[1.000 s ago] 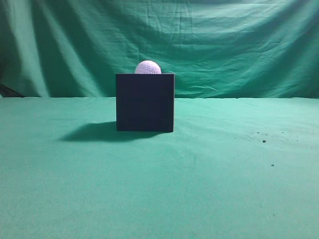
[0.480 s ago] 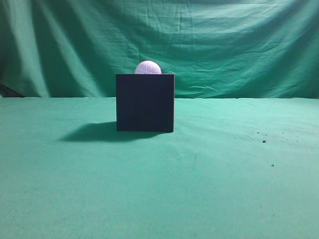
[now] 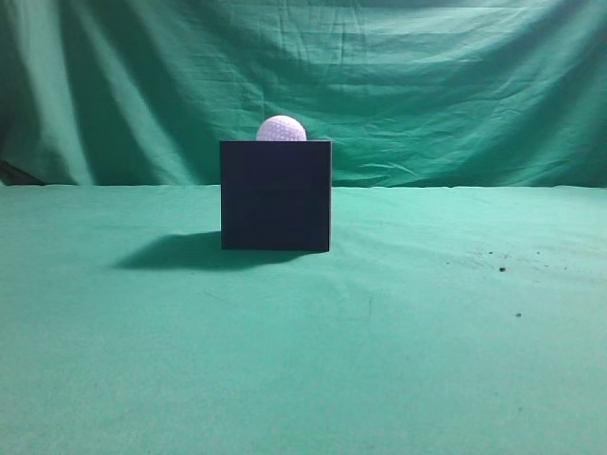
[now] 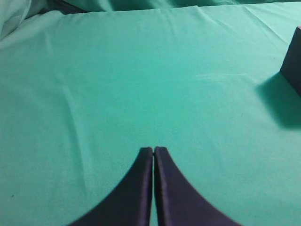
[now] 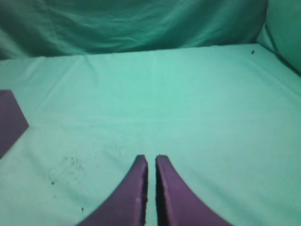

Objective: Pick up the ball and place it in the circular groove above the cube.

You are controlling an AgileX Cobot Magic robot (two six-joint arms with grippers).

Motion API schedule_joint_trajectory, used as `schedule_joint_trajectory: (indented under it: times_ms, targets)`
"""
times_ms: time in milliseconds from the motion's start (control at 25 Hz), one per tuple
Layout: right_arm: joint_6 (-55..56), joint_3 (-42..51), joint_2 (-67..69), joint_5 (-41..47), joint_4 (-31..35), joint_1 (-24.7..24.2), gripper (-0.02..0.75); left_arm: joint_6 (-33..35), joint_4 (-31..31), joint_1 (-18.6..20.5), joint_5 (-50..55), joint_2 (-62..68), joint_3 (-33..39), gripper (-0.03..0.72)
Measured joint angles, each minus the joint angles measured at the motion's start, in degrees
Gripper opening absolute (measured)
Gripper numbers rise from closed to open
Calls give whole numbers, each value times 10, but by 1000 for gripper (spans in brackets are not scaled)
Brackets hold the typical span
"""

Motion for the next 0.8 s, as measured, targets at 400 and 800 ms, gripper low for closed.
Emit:
schedule_joint_trajectory:
  times_ms: [400,800]
  targets:
    - [-17,17,0,22,3,-13,0,0,0,0,0,0,0,0]
    - [-19,18,0,27,6,-14,0,0,0,0,0,0,0,0]
